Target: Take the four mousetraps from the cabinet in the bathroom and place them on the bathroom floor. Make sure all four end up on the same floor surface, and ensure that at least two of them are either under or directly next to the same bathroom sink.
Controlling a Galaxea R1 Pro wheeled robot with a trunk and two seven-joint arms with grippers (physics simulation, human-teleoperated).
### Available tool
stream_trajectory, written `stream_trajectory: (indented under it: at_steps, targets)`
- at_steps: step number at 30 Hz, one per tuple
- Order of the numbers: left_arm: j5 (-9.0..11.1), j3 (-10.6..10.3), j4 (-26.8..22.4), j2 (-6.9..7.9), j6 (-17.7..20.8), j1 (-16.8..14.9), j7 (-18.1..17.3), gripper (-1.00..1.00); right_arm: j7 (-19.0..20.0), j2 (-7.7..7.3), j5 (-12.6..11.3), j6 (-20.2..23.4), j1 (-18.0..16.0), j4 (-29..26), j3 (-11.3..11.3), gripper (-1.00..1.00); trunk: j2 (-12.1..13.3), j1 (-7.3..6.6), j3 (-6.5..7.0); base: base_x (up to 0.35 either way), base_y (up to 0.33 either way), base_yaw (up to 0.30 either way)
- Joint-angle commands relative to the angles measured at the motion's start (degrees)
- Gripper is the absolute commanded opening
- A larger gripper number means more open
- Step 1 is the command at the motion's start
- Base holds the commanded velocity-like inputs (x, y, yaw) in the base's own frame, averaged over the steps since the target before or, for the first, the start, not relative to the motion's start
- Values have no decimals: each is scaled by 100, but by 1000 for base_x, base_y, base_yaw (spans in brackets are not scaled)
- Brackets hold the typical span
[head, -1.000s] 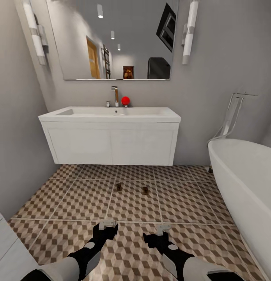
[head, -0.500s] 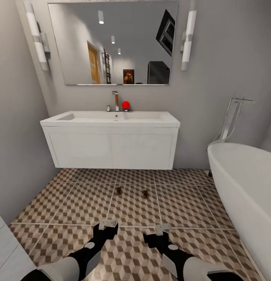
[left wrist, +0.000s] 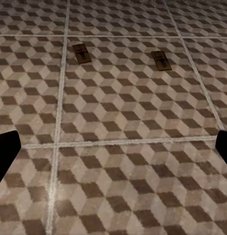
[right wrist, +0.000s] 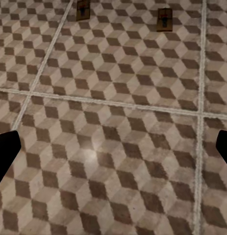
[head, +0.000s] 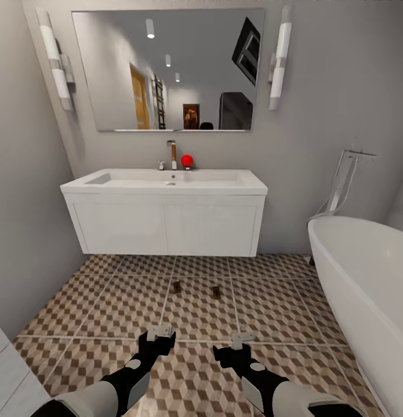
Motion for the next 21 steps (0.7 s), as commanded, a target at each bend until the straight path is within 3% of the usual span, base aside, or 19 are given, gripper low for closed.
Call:
stream_trajectory:
  at_steps: [1, 21]
  targets:
    - [44, -49, 7, -1, -21, -4, 8, 100, -2, 0, 28, -28, -6, 15, 0, 100, 39, -24, 13, 0, 0, 0]
    - [53, -47, 7, 2, -22, -5, 9, 100, -7, 0, -6, -31, -6, 15, 0, 100, 841, -463, 372, 0, 0, 0]
